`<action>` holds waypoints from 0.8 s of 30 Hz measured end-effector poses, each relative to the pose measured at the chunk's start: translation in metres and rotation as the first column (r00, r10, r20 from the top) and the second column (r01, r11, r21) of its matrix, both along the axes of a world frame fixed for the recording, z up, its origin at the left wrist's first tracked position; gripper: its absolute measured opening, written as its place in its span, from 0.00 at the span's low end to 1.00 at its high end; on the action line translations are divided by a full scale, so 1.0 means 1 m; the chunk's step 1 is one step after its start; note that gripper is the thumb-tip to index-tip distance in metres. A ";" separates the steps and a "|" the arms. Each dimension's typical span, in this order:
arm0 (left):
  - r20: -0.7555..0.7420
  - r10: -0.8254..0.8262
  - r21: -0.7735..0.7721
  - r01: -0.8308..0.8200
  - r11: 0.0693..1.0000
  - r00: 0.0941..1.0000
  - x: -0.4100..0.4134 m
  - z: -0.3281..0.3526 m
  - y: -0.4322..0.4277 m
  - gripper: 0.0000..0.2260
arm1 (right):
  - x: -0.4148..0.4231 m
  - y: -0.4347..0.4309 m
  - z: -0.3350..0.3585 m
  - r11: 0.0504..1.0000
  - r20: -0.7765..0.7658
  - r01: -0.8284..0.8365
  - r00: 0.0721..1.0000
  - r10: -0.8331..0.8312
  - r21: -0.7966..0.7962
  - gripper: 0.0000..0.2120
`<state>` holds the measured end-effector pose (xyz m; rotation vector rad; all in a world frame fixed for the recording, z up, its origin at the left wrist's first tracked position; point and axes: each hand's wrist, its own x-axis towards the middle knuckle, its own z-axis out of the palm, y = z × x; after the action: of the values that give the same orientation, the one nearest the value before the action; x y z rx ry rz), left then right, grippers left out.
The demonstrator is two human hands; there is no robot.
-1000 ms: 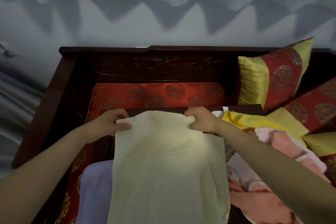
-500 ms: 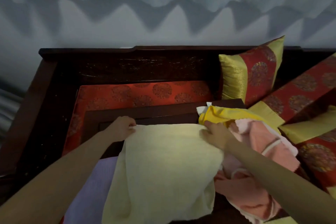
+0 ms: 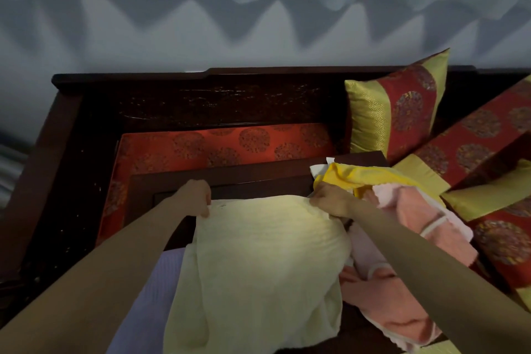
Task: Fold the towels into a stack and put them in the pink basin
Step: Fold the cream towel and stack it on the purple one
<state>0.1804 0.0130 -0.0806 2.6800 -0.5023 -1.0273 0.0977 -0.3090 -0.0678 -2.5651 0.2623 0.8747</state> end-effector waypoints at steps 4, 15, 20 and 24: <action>-0.007 0.066 -0.065 -0.066 0.996 0.998 -0.005 0.001 0.005 0.12 | 0.005 -0.006 -0.004 0.995 -0.045 -0.089 0.995 0.087 -0.051 0.13; -0.274 0.461 -0.397 -0.536 0.745 0.844 -0.012 0.026 0.034 0.07 | -0.002 -0.009 -0.018 0.999 0.083 0.008 0.997 -0.004 -0.046 0.19; -0.225 0.452 -0.374 -0.505 0.778 0.863 -0.020 0.022 0.035 0.01 | 0.000 -0.006 -0.025 0.990 0.101 0.008 0.995 0.006 -0.139 0.18; -0.204 0.437 -0.394 -0.482 0.783 0.876 -0.022 0.033 0.035 0.02 | 0.001 -0.013 -0.024 0.987 0.115 -0.094 0.987 0.110 -0.132 0.10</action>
<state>0.1585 0.0483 -0.0478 2.1718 -0.0274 -0.7854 0.0987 -0.3220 -0.0920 -2.7589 0.1555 0.7556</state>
